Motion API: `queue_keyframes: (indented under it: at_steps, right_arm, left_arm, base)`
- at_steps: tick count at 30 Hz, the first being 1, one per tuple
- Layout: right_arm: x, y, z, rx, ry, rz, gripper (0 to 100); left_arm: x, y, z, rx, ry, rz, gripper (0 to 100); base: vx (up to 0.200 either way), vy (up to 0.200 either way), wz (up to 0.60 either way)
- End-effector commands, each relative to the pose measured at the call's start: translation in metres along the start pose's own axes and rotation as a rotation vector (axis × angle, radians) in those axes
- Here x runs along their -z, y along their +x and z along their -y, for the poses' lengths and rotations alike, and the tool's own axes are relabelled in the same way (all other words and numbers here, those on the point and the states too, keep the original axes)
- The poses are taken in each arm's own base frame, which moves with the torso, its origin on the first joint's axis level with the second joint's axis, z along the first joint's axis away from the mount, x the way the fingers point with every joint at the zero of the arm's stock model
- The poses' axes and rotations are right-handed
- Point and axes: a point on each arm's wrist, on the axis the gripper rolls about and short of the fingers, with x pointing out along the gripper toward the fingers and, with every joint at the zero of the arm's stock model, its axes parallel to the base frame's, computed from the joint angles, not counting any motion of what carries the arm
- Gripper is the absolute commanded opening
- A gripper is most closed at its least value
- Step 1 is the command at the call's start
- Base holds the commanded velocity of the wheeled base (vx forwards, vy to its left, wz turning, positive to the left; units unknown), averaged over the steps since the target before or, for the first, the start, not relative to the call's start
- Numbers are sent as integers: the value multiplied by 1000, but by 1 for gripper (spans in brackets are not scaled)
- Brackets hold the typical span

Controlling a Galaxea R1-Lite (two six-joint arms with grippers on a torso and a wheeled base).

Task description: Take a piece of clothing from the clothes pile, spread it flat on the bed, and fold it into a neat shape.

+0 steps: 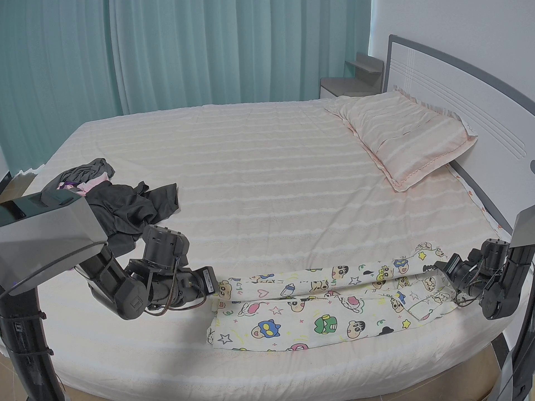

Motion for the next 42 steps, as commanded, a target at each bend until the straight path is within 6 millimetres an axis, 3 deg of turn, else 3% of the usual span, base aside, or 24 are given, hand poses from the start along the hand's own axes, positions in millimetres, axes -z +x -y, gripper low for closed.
queue_keyframes:
  at_steps: [1, 11, 20, 25, 42]
  right_arm:
    - [-11, 1, -7, -28, -17, 39, 0]
    - [-24, 7, -14, -52, -25, 70, 0]
    - [-35, 11, -20, -80, -3, 112, 0]
    - [-33, 11, -20, -80, 4, 109, 0]
    - [-22, 0, -8, -30, 31, 64, 0]
  left_arm:
    - [-16, 3, 11, 13, -9, 71, 0]
    - [-59, 6, 37, 33, -4, 262, 0]
    - [-78, 20, 47, 29, -6, 334, 0]
    - [-75, 31, 39, -25, -19, 340, 0]
    - [-35, 31, 14, -109, -18, 210, 0]
  base:
    - [0, 0, 0]
    - [0, 0, 0]
    - [0, 0, 0]
    - [0, 0, 0]
    - [0, 0, 0]
